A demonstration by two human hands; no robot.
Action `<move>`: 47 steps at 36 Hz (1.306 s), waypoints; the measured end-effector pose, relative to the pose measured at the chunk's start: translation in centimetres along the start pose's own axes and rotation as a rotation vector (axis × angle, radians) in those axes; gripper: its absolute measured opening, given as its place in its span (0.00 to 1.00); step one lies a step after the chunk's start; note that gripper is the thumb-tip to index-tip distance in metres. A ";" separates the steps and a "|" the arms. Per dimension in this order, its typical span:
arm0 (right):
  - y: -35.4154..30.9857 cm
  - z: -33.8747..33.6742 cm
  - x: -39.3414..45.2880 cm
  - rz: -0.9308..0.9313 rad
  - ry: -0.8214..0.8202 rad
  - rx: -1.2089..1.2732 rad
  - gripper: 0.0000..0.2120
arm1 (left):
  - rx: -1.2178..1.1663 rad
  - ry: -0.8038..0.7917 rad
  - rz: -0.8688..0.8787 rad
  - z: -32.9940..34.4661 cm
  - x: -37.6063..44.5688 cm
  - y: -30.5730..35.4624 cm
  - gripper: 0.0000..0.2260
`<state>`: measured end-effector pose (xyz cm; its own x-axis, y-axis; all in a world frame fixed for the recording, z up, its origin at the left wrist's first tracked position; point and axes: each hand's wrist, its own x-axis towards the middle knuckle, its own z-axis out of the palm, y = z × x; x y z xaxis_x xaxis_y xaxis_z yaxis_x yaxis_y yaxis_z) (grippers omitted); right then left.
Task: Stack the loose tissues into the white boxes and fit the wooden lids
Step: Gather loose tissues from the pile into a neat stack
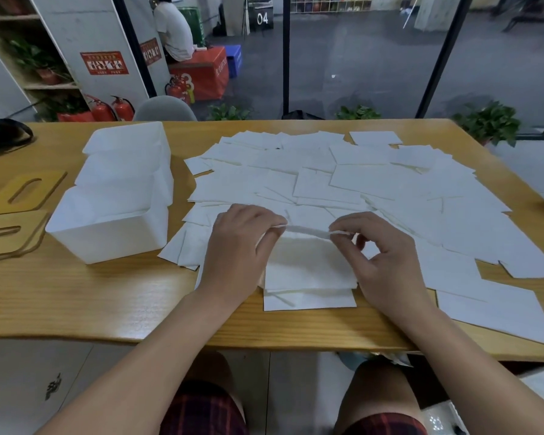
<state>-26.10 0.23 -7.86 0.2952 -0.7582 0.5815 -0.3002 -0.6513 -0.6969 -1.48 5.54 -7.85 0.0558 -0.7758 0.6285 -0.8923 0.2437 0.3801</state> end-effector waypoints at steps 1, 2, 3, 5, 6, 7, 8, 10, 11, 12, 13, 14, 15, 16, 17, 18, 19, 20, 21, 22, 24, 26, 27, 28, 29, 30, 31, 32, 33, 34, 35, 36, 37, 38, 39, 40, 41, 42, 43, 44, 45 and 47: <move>0.0 -0.1 0.0 0.029 0.007 0.000 0.08 | -0.038 -0.004 -0.016 -0.3 -0.1 0.0 0.07; 0.0 -0.3 0.0 0.067 0.011 0.014 0.07 | -0.102 -0.008 -0.044 -0.6 -0.2 0.1 0.07; 0.0 -0.5 0.0 0.109 0.010 0.044 0.06 | -0.181 -0.017 -0.084 -0.9 -0.3 0.2 0.07; 0.2 -0.8 0.0 0.177 0.008 0.113 0.03 | -0.323 -0.050 -0.168 -1.4 -0.6 0.4 0.05; 0.2 -0.8 0.1 0.201 0.008 0.133 0.03 | -0.367 -0.070 -0.201 -1.4 -0.7 0.4 0.04; 0.3 -0.8 0.1 0.222 0.007 0.146 0.04 | -0.392 -0.090 -0.228 -1.4 -0.8 0.3 0.03; 0.4 -0.8 0.2 0.246 0.003 0.153 0.04 | -0.405 -0.109 -0.254 -1.2 -1.0 0.3 0.04; 0.8 -0.6 0.1 0.285 -0.014 0.140 0.04 | -0.413 -0.155 -0.299 -0.9 -1.4 0.1 0.08; 1.0 -0.6 0.0 0.300 -0.027 0.122 0.02 | -0.407 -0.182 -0.310 -0.8 -1.6 0.1 0.11; 1.2 -0.5 -0.1 0.312 -0.043 0.098 0.01 | -0.389 -0.207 -0.317 -0.6 -1.8 0.0 0.14; 1.4 -0.4 -0.2 0.315 -0.056 0.064 0.03 | -0.363 -0.226 -0.324 -0.5 -2.0 0.0 0.17; 1.5 -0.3 -0.4 0.310 -0.067 0.027 0.04 | -0.333 -0.238 -0.326 -0.4 -2.1 0.0 0.19; 1.6 -0.3 -0.6 0.300 -0.072 -0.016 0.06 | -0.302 -0.246 -0.325 -0.3 -2.2 0.0 0.21; 1.7 -0.2 -0.7 0.292 -0.075 -0.059 0.06 | -0.269 -0.253 -0.321 -0.2 -2.2 -0.1 0.21; 1.8 -0.2 -0.8 0.285 -0.078 -0.102 0.07 | -0.242 -0.260 -0.317 -0.1 -2.3 -0.2 0.22; 1.8 -0.1 -0.9 0.275 -0.079 -0.147 0.08 | -0.224 -0.264 -0.315 -0.1 -2.2 -0.2 0.22; 1.8 -0.1 -0.9 0.263 -0.082 -0.194 0.09 | -0.214 -0.266 -0.313 -0.1 -2.2 -0.3 0.22; 1.8 -0.1 -0.9 0.249 -0.082 -0.239 0.10 | -0.206 -0.266 -0.310 0.0 -2.1 -0.3 0.22; 1.8 -0.1 -0.8 0.240 -0.076 -0.276 0.11 | -0.194 -0.265 -0.306 0.0 -2.1 -0.4 0.22; 1.8 -0.1 -0.8 0.233 -0.061 -0.303 0.12 | -0.176 -0.261 -0.301 0.0 -2.0 -0.4 0.22; 1.8 -0.3 -0.7 0.211 -0.019 -0.325 0.14 | -0.116 -0.233 -0.289 0.0 -1.9 -0.3 0.22; 1.8 -0.5 -0.4 0.180 0.013 -0.326 0.13 | -0.043 -0.190 -0.260 -0.2 -1.9 -0.3 0.22; 1.8 -0.6 -0.2 0.165 0.022 -0.329 0.12 | -0.022 -0.176 -0.239 -0.2 -1.9 -0.2 0.22; 1.9 -0.6 0.0 0.153 0.025 -0.328 0.10 | -0.016 -0.170 -0.215 -0.2 -1.9 -0.1 0.22; 1.9 -0.6 0.3 0.146 0.021 -0.323 0.08 | -0.021 -0.170 -0.190 -0.2 -1.9 0.0 0.22; 2.0 -0.5 0.6 0.142 0.010 -0.317 0.07 | -0.034 -0.177 -0.164 -0.1 -1.9 0.1 0.21; 2.2 -0.4 1.0 0.139 -0.004 -0.316 0.05 | -0.055 -0.190 -0.143 0.0 -1.8 0.2 0.21; 2.3 -0.2 1.5 0.135 -0.017 -0.323 0.05 | -0.079 -0.210 -0.128 0.2 -1.7 0.4 0.22; 2.5 0.1 2.0 0.133 -0.030 -0.334 0.05 | -0.100 -0.231 -0.117 0.4 -1.7 0.5 0.22; 2.8 0.4 2.7 0.131 -0.042 -0.349 0.05 | -0.113 -0.248 -0.109 0.6 -1.6 0.6 0.22; 3.1 0.7 3.4 0.129 -0.052 -0.365 0.06 | -0.119 -0.262 -0.103 0.8 -1.6 0.6 0.21; 3.4 1.1 4.1 0.126 -0.059 -0.379 0.06 | -0.122 -0.273 -0.103 1.1 -1.5 0.6 0.20; 3.6 1.5 4.9 0.122 -0.069 -0.391 0.07 | -0.127 -0.282 -0.109 1.2 -1.5 0.6 0.18; 3.9 1.8 5.6 0.119 -0.083 -0.402 0.07 | -0.133 -0.286 -0.119 1.4 -1.4 0.6 0.17; 4.2 2.1 6.3 0.113 -0.100 -0.419 0.08 | -0.137 -0.285 -0.131 1.5 -1.4 0.5 0.16; 4.4 2.4 6.9 0.104 -0.119 -0.446 0.08 | -0.135 -0.280 -0.138 1.6 -1.4 0.5 0.16; 4.6 2.5 7.4 0.094 -0.138 -0.483 0.08 | -0.128 -0.273 -0.141 1.7 -1.4 0.4 0.16; 4.9 2.7 7.9 0.083 -0.150 -0.525 0.08 | -0.120 -0.270 -0.142 1.7 -1.4 0.3 0.16; 5.1 2.7 8.2 0.070 -0.155 -0.565 0.07 | -0.119 -0.272 -0.148 1.7 -1.5 0.3 0.16; 5.3 2.8 8.5 0.056 -0.153 -0.595 0.06 | -0.127 -0.278 -0.162 1.7 -1.5 0.2 0.16; 5.5 2.8 8.6 0.042 -0.150 -0.614 0.05 | -0.143 -0.286 -0.179 1.6 -1.6 0.1 0.16; 5.8 2.9 8.7 0.017 -0.142 -0.635 0.04 | -0.176 -0.299 -0.207 1.4 -1.6 0.0 0.16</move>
<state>-22.67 -10.06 -8.07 0.3895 -0.7855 0.4809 -0.7711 -0.5637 -0.2962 -2.17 5.98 -9.86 0.0705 -0.9476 0.3114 -0.7843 0.1403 0.6044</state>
